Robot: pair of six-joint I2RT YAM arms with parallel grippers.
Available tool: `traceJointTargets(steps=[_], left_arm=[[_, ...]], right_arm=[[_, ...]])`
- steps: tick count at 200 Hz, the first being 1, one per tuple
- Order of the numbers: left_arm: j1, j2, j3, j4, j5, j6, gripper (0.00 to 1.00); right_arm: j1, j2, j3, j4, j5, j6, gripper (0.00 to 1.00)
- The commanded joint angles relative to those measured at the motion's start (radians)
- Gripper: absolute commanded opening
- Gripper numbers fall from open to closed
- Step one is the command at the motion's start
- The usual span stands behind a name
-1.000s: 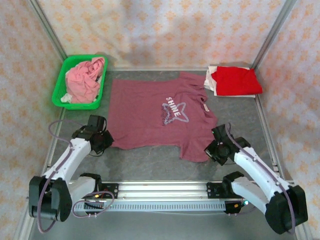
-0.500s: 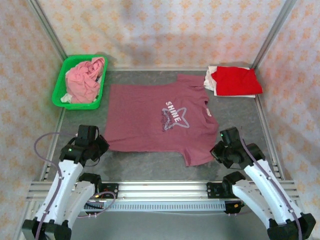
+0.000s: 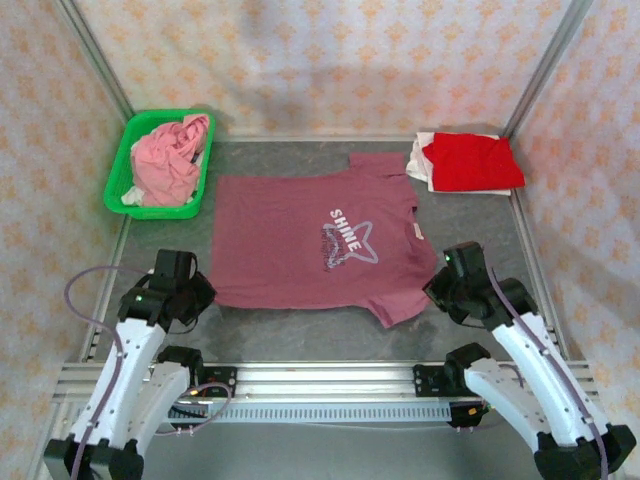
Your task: Fold and stack the t-shirts
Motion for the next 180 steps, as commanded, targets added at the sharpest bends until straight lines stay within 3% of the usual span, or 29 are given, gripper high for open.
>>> traceJointTargets(steps=[1, 42, 180], left_arm=[[0.021, 0.06, -0.01, 0.109, -0.044, 0.028, 0.0], [0.047, 0.185, 0.004, 0.183, -0.046, 0.068, 0.0], [0.126, 0.335, 0.103, 0.221, -0.067, 0.183, 0.0]], right_arm=[[0.005, 0.061, 0.053, 0.116, 0.079, -0.045, 0.0], [-0.014, 0.189, 0.111, 0.173, 0.099, -0.116, 0.0], [-0.105, 0.367, 0.203, 0.299, 0.051, -0.229, 0.0]])
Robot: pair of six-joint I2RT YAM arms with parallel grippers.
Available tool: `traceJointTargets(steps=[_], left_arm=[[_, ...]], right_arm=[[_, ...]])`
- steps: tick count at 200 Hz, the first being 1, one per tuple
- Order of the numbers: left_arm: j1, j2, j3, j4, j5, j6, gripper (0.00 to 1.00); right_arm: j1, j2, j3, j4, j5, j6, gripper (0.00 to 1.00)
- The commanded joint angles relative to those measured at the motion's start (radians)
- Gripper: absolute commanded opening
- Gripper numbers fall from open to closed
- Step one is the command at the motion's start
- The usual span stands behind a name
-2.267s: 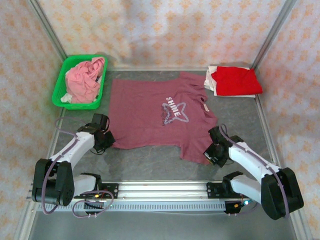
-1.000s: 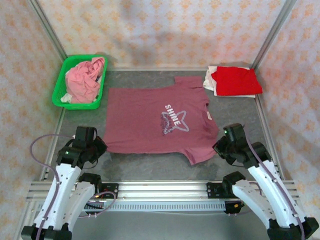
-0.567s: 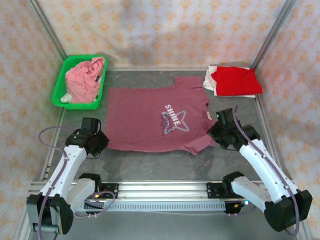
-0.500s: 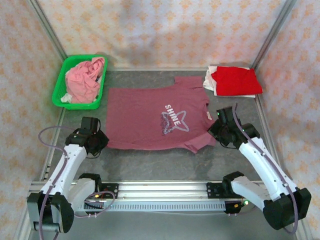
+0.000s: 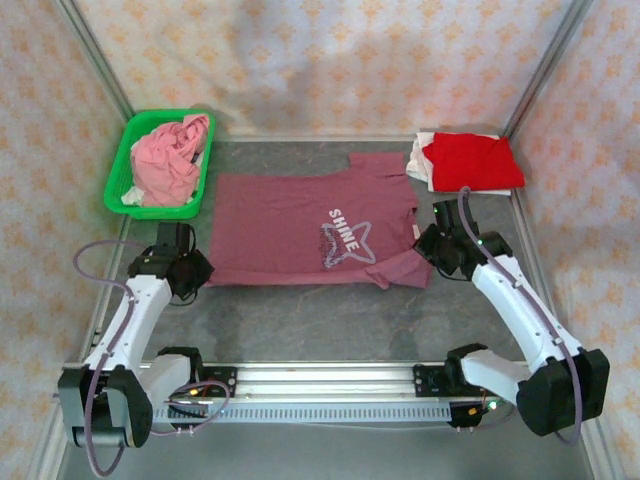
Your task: Fold and stack the t-shirts
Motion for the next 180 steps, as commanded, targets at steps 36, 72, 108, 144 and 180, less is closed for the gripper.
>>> traceJointTargets(steps=[36, 72, 108, 144, 180], left_arm=[[0.013, 0.099, 0.077, 0.025, -0.041, 0.076, 0.0], [0.017, 0.151, 0.118, 0.026, -0.041, 0.108, 0.0], [0.02, 0.204, 0.142, 0.041, -0.052, 0.128, 0.0], [0.029, 0.258, 0.162, 0.05, -0.076, 0.142, 0.0], [0.03, 0.303, 0.193, 0.064, -0.093, 0.151, 0.0]], right_arm=[[-0.018, 0.055, 0.079, 0.056, 0.0, -0.051, 0.0], [-0.02, 0.113, 0.106, 0.088, -0.004, -0.065, 0.0], [-0.031, 0.148, 0.108, 0.119, -0.002, -0.072, 0.0], [-0.044, 0.179, 0.11, 0.155, -0.007, -0.073, 0.0], [-0.046, 0.219, 0.144, 0.168, -0.011, -0.079, 0.0]])
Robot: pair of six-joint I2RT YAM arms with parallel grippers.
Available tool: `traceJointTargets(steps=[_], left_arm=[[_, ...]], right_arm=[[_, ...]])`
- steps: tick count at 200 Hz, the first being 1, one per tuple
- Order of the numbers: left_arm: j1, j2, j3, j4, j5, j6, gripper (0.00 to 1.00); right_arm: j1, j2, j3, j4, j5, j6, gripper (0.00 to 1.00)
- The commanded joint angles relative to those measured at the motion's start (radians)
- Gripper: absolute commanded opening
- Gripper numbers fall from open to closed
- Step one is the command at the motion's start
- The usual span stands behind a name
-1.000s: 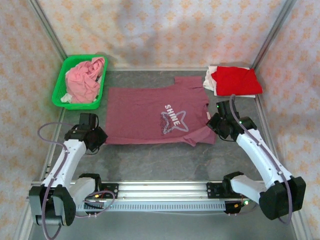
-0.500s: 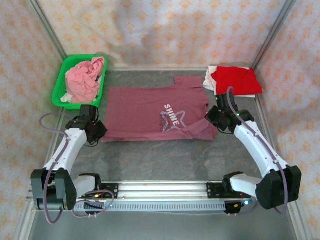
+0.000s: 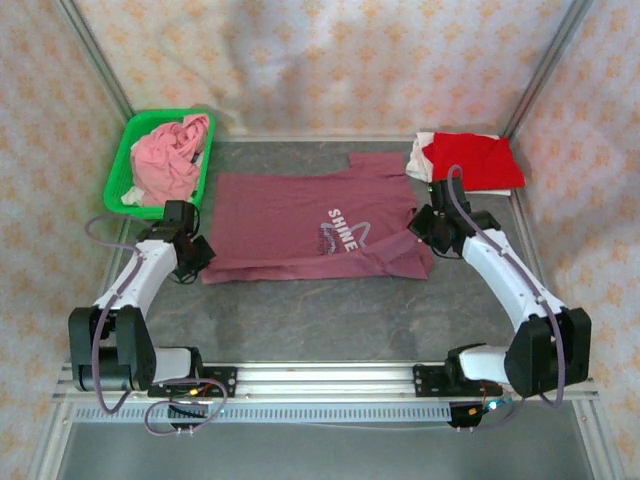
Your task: Fold and stack the t-shirts
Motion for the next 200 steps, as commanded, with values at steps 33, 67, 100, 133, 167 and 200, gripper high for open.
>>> traceJointTargets(steps=[33, 67, 100, 133, 167, 200], left_arm=[[0.01, 0.054, 0.07, 0.029, -0.062, 0.032, 0.0], [0.01, 0.093, 0.079, 0.046, -0.052, 0.032, 0.0], [0.01, 0.123, 0.091, 0.059, -0.067, 0.032, 0.0], [0.009, 0.19, 0.137, 0.074, -0.069, 0.065, 0.0], [0.01, 0.322, 0.264, 0.086, -0.087, 0.083, 0.34], [0.01, 0.382, 0.436, 0.056, -0.14, 0.088, 0.42]], right_arm=[[-0.007, 0.058, 0.072, 0.044, 0.003, -0.03, 0.0], [-0.007, 0.081, 0.069, 0.068, 0.0, -0.025, 0.0], [-0.007, 0.102, 0.075, 0.077, 0.004, -0.029, 0.0], [-0.009, 0.137, 0.106, 0.107, 0.012, -0.033, 0.0], [-0.027, 0.234, 0.191, 0.158, 0.025, -0.028, 0.12], [-0.048, 0.34, 0.354, 0.11, 0.047, -0.057, 0.23]])
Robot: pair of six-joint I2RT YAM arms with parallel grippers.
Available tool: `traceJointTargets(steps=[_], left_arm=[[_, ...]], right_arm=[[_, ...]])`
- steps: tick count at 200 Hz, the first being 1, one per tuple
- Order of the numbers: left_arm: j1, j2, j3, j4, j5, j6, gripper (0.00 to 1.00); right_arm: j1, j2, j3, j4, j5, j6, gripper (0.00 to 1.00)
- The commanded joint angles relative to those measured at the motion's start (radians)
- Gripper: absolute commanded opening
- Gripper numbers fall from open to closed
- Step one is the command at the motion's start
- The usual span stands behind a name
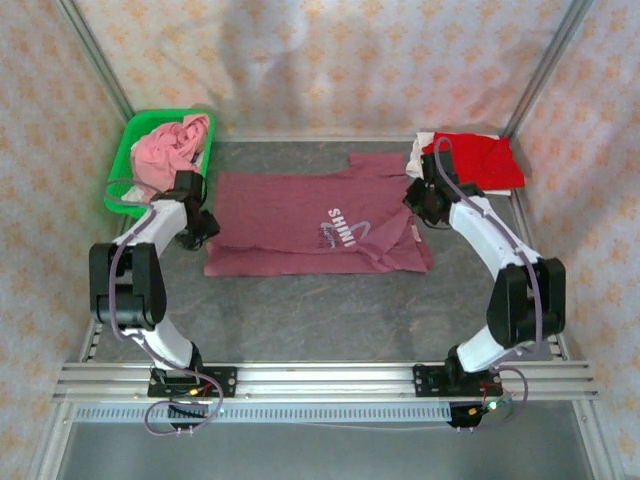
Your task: Fold and stack the t-shirts
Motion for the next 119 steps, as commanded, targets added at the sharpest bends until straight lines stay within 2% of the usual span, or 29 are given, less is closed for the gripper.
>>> traceJointTargets(steps=[1, 24, 46, 74, 99, 119], left_arm=[[0.01, -0.004, 0.107, -0.007, -0.08, 0.012, 0.42], [-0.012, -0.096, 0.072, 0.011, -0.073, 0.005, 0.44], [-0.058, -0.193, -0.027, -0.004, -0.101, 0.008, 0.44], [-0.118, -0.304, -0.215, 0.056, -0.093, 0.005, 0.44], [-0.139, -0.328, -0.316, 0.114, -0.072, -0.009, 0.43], [-0.14, -0.305, -0.345, 0.138, -0.051, -0.01, 0.42]], right_arm=[[-0.016, 0.042, 0.111, -0.003, 0.041, -0.033, 0.23], [-0.016, -0.011, 0.118, -0.001, 0.006, -0.076, 0.25], [-0.016, -0.115, -0.027, 0.052, -0.1, -0.083, 0.31], [0.0, -0.205, -0.222, 0.048, -0.182, -0.048, 0.31], [0.018, -0.227, -0.343, 0.067, -0.217, -0.005, 0.31], [0.036, -0.189, -0.377, 0.102, -0.271, 0.017, 0.31]])
